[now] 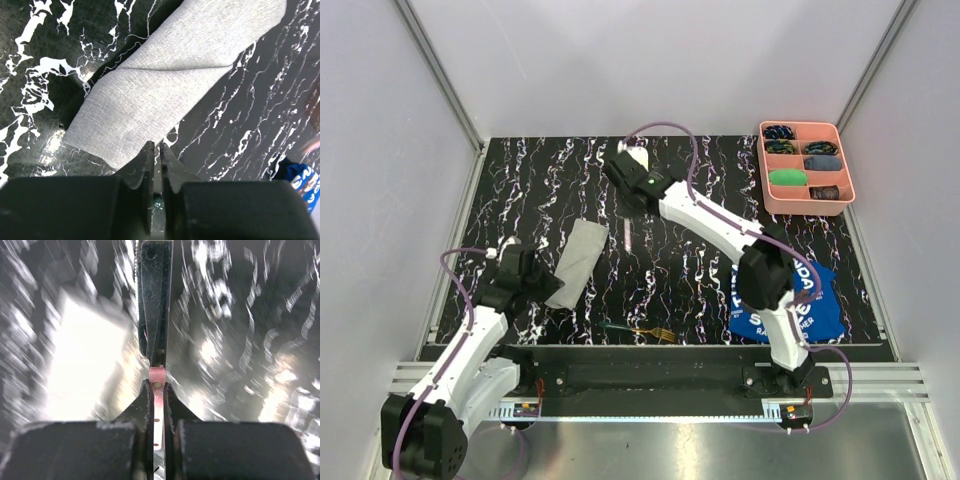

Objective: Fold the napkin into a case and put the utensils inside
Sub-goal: Pick up the knife from the corner of the board, then insert the knife into the folded napkin.

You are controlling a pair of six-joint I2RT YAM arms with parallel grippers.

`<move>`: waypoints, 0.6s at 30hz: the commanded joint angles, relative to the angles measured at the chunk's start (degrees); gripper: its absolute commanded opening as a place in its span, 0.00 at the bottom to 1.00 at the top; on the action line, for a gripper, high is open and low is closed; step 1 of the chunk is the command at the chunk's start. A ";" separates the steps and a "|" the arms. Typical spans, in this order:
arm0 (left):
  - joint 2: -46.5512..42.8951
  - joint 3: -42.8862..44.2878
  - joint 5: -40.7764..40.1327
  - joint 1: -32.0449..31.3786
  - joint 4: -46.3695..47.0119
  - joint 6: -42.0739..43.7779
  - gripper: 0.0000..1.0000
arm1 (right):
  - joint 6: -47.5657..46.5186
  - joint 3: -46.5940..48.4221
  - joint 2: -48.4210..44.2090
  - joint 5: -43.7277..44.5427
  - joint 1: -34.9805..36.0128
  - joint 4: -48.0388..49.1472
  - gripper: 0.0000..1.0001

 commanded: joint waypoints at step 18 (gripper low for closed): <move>-0.31 -7.40 -0.41 0.30 7.39 5.16 0.00 | 26.34 30.38 24.99 11.86 3.45 -1.56 0.00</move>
